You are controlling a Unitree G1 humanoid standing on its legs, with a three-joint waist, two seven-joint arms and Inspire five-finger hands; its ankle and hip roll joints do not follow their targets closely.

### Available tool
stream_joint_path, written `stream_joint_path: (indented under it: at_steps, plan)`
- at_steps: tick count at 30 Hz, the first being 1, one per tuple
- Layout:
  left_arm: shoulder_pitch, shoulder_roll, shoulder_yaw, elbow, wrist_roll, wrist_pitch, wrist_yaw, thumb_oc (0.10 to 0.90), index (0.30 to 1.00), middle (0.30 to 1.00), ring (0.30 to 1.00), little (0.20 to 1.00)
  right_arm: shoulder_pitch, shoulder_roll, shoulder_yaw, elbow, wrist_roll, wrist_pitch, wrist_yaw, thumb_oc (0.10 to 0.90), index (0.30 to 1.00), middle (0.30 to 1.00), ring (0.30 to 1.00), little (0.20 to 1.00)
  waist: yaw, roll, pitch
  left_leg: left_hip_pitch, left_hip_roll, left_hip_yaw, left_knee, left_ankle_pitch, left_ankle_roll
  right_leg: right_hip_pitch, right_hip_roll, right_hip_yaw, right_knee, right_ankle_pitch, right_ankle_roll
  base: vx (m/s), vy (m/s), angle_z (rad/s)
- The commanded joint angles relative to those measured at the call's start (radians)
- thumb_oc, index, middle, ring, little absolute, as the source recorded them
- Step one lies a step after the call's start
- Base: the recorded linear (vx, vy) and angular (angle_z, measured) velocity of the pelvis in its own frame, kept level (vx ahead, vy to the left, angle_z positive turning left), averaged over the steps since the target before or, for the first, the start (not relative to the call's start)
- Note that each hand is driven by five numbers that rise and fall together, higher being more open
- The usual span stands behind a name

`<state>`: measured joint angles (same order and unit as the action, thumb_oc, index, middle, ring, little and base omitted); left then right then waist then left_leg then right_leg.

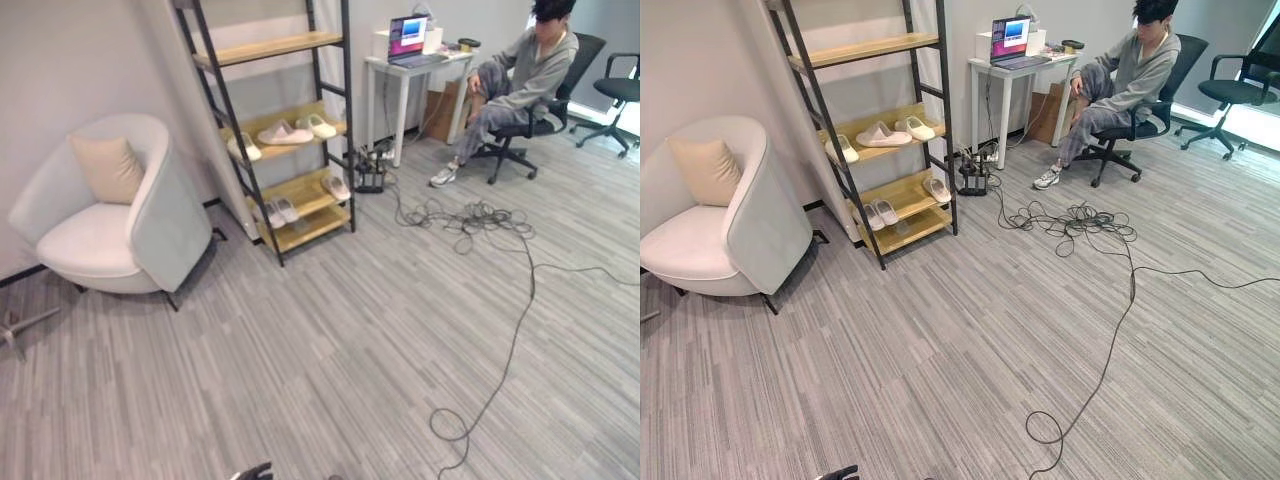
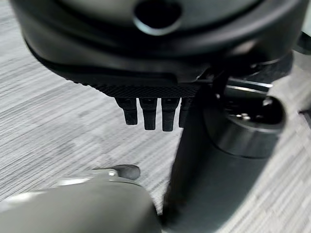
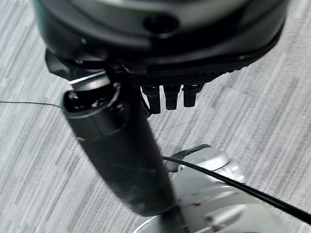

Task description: Arrange the slippers neatly on the shoe rack.

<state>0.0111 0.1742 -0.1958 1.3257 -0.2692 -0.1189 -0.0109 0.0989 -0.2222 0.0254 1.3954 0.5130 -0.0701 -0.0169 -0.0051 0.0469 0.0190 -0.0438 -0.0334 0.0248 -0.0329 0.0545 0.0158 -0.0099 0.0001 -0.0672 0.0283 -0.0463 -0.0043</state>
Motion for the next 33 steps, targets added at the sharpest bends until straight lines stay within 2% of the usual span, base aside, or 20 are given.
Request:
stream_joint_path:
  at_steps: [1, 9, 13, 14, 15, 16, 17, 18, 19, 20, 21, 23, 25, 26, 27, 29, 30, 31, 32, 33]
  plan:
    - [-0.057, -0.030, 0.027, 0.042, -0.051, -0.019, -0.017, 0.800, 0.900, 0.900, 0.900, 0.900, -0.040, -0.009, 0.018, 0.008, -0.009, -0.013, 0.012, 0.800, 0.900, 0.900, 0.900, 0.900, -0.013, 0.000, 0.030, 0.007, 0.040, -0.056, -0.030, 0.000, -0.044, 0.075, -0.015, 0.014, -0.032, -0.057, 0.066, 0.00, 0.000, 0.00]
    - [-0.081, -0.038, 0.010, 0.037, -0.045, -0.021, -0.014, 0.800, 0.900, 0.900, 0.900, 0.900, -0.035, -0.014, -0.014, 0.032, 0.019, -0.007, 0.019, 0.800, 0.900, 0.900, 0.900, 0.900, -0.032, 0.006, 0.060, -0.020, 0.040, -0.029, -0.013, 0.002, -0.060, 0.073, -0.016, -0.006, -0.056, -0.048, 0.063, 0.02, -0.028, 0.05]
    - [-0.079, -0.035, -0.007, 0.028, -0.042, -0.023, -0.017, 0.800, 0.900, 0.900, 0.900, 0.900, -0.036, -0.024, -0.016, 0.030, 0.015, -0.008, 0.015, 0.800, 0.900, 0.900, 0.900, 0.900, -0.041, 0.011, 0.092, -0.039, 0.055, -0.031, 0.060, -0.029, -0.066, 0.052, -0.012, 0.010, 0.013, -0.079, 0.049, 0.09, -0.101, 0.08]
    - [-0.076, -0.032, -0.010, 0.023, -0.046, -0.025, -0.018, 0.800, 0.900, 0.900, 0.900, 0.900, -0.037, -0.029, -0.014, 0.030, 0.007, -0.009, 0.014, 0.800, 0.900, 0.900, 0.900, 0.900, -0.041, 0.010, 0.109, -0.057, 0.059, -0.031, 0.110, -0.045, -0.070, 0.041, -0.010, 0.017, 0.041, -0.094, 0.043, 0.03, -0.104, 0.02]
    - [-0.076, -0.033, -0.025, 0.015, -0.037, -0.028, -0.015, 0.800, 0.900, 0.900, 0.900, 0.900, -0.027, -0.033, -0.015, 0.039, -0.014, -0.009, 0.007, 0.800, 0.900, 0.900, 0.900, 0.900, -0.044, 0.009, 0.141, -0.112, 0.067, -0.002, 0.239, -0.067, -0.082, 0.032, -0.012, 0.018, 0.082, -0.118, 0.029, 0.03, -0.104, 0.00]
    - [-0.076, -0.033, -0.025, 0.015, -0.037, -0.028, -0.015, 0.800, 0.900, 0.900, 0.900, 0.900, -0.028, -0.033, -0.015, 0.039, -0.014, -0.009, 0.007, 0.800, 0.900, 0.900, 0.900, 0.900, -0.044, 0.010, 0.141, -0.115, 0.068, -0.002, 0.244, -0.069, -0.082, 0.031, -0.012, 0.017, 0.083, -0.119, 0.028, 0.05, -0.128, 0.07]
    - [-0.084, -0.035, -0.035, 0.009, -0.029, -0.028, -0.010, 0.800, 0.900, 0.900, 0.900, 0.900, -0.026, -0.037, -0.015, 0.041, -0.021, -0.009, 0.003, 0.800, 0.900, 0.900, 0.900, 0.900, -0.052, 0.007, 0.162, -0.167, 0.097, 0.041, 0.344, -0.040, -0.088, 0.036, -0.016, 0.010, 0.092, -0.125, 0.020, 0.13, -0.154, 0.22]
    - [-0.094, -0.035, -0.056, -0.007, -0.021, -0.024, -0.005, 0.800, 0.900, 0.900, 0.900, 0.900, -0.036, -0.044, 0.006, 0.037, -0.043, -0.002, -0.009, 0.800, 0.900, 0.900, 0.900, 0.900, -0.046, 0.003, 0.190, -0.236, 0.127, 0.112, 0.419, -0.002, -0.078, 0.052, -0.019, -0.003, 0.097, -0.137, 0.011, 0.13, -0.153, 0.41]
    - [-0.094, -0.035, -0.056, -0.007, -0.021, -0.024, -0.005, 0.800, 0.900, 0.900, 0.900, 0.900, -0.036, -0.043, 0.006, 0.038, -0.043, -0.002, -0.009, 0.800, 0.900, 0.900, 0.900, 0.900, -0.046, 0.003, 0.190, -0.237, 0.127, 0.112, 0.422, -0.004, -0.077, 0.051, -0.019, -0.003, 0.098, -0.138, 0.011, 0.20, -0.100, 0.59]
    - [-0.097, -0.037, -0.058, -0.012, -0.020, -0.025, -0.004, 0.800, 0.900, 0.900, 0.900, 0.900, -0.039, -0.045, 0.017, 0.035, -0.057, 0.001, -0.009, 0.800, 0.900, 0.900, 0.900, 0.900, -0.037, 0.008, 0.194, -0.266, 0.112, 0.141, 0.387, -0.036, -0.060, 0.066, -0.022, -0.008, 0.094, -0.154, 0.013, 0.23, 0.008, 0.41]
    - [-0.089, -0.044, -0.059, -0.015, -0.018, -0.024, -0.004, 0.800, 0.900, 0.900, 0.900, 0.900, -0.040, -0.047, 0.026, 0.032, -0.066, 0.003, -0.007, 0.800, 0.900, 0.900, 0.900, 0.900, -0.021, 0.019, 0.192, -0.288, 0.092, 0.147, 0.336, -0.028, -0.052, 0.079, -0.012, -0.003, 0.092, -0.166, 0.016, 0.36, 0.038, 0.20]
    - [-0.073, -0.058, -0.051, -0.007, -0.017, -0.027, 0.001, 0.800, 0.900, 0.900, 0.900, 0.900, -0.052, -0.055, 0.044, -0.027, -0.066, -0.025, -0.010, 0.800, 0.900, 0.900, 0.900, 0.900, 0.008, 0.041, 0.187, -0.309, 0.066, 0.139, 0.190, 0.018, -0.064, 0.107, 0.015, 0.022, 0.086, -0.183, 0.027, 0.44, 0.091, -0.03]
    - [-0.055, -0.064, -0.029, 0.015, -0.015, -0.023, 0.003, 0.800, 0.900, 0.900, 0.900, 0.900, -0.063, -0.056, 0.073, -0.086, -0.112, -0.039, -0.020, 0.800, 0.900, 0.900, 0.900, 0.900, 0.028, 0.026, 0.182, -0.322, 0.062, 0.196, 0.075, 0.023, -0.066, 0.168, 0.008, 0.033, 0.073, -0.205, 0.044, 0.50, 0.087, -0.35]
    - [-0.041, -0.064, -0.020, 0.025, -0.003, -0.022, 0.007, 0.800, 0.900, 0.900, 0.900, 0.900, -0.064, -0.054, 0.098, -0.108, -0.151, -0.045, -0.027, 0.800, 0.900, 0.900, 0.900, 0.900, 0.034, 0.020, 0.174, -0.327, 0.072, 0.250, 0.056, 0.026, -0.061, 0.193, 0.008, 0.035, 0.071, -0.213, 0.053, 0.51, 0.089, -0.58]
    - [-0.030, -0.061, -0.012, 0.026, 0.015, -0.020, 0.010, 0.800, 0.900, 0.900, 0.900, 0.900, -0.065, -0.051, 0.112, -0.131, -0.176, -0.041, -0.024, 0.800, 0.900, 0.900, 0.900, 0.900, 0.039, 0.017, 0.168, -0.328, 0.084, 0.282, 0.064, 0.036, -0.056, 0.205, 0.009, 0.044, 0.076, -0.218, 0.053, 0.58, 0.119, -0.44]
    - [-0.015, -0.046, 0.006, 0.034, 0.052, -0.012, 0.011, 0.800, 0.900, 0.900, 0.900, 0.900, -0.063, -0.039, 0.148, -0.156, -0.236, -0.039, -0.017, 0.800, 0.900, 0.900, 0.900, 0.900, 0.052, 0.009, 0.141, -0.304, 0.095, 0.293, 0.086, 0.080, -0.041, 0.223, 0.009, 0.055, 0.103, -0.221, 0.064, 0.60, 0.131, -0.36]
    - [-0.017, -0.039, 0.007, 0.035, 0.064, -0.012, 0.017, 0.800, 0.900, 0.900, 0.900, 0.900, -0.054, -0.031, 0.158, -0.165, -0.264, -0.037, -0.018, 0.800, 0.900, 0.900, 0.900, 0.900, 0.055, -0.011, 0.132, -0.306, 0.086, 0.294, 0.120, 0.082, -0.033, 0.235, -0.008, 0.049, 0.131, -0.208, 0.077, 0.61, 0.129, -0.49]
    - [-0.026, -0.028, 0.009, 0.032, 0.064, -0.011, 0.020, 0.800, 0.900, 0.900, 0.900, 0.900, -0.047, -0.025, 0.166, -0.170, -0.285, -0.030, -0.013, 0.800, 0.900, 0.900, 0.900, 0.900, 0.058, -0.034, 0.123, -0.302, 0.075, 0.290, 0.146, 0.065, -0.018, 0.231, -0.028, 0.049, 0.177, -0.162, 0.100, 0.73, 0.195, -0.51]
    - [-0.052, -0.013, 0.005, 0.011, 0.066, -0.012, 0.027, 0.800, 0.900, 0.900, 0.900, 0.900, -0.036, -0.017, 0.177, -0.168, -0.316, -0.022, -0.010, 0.800, 0.900, 0.900, 0.900, 0.900, 0.058, -0.062, 0.111, -0.272, 0.045, 0.283, 0.174, 0.009, 0.018, 0.188, -0.072, 0.042, 0.340, 0.003, 0.173, 0.53, 0.159, -0.44]
    - [-0.052, -0.013, 0.005, 0.011, 0.066, -0.012, 0.027, 0.800, 0.900, 0.900, 0.900, 0.900, -0.036, -0.016, 0.177, -0.168, -0.317, -0.022, -0.010, 0.800, 0.900, 0.900, 0.900, 0.900, 0.058, -0.063, 0.111, -0.272, 0.044, 0.283, 0.174, 0.009, 0.018, 0.188, -0.072, 0.043, 0.341, 0.002, 0.173, 0.52, 0.202, -0.34]
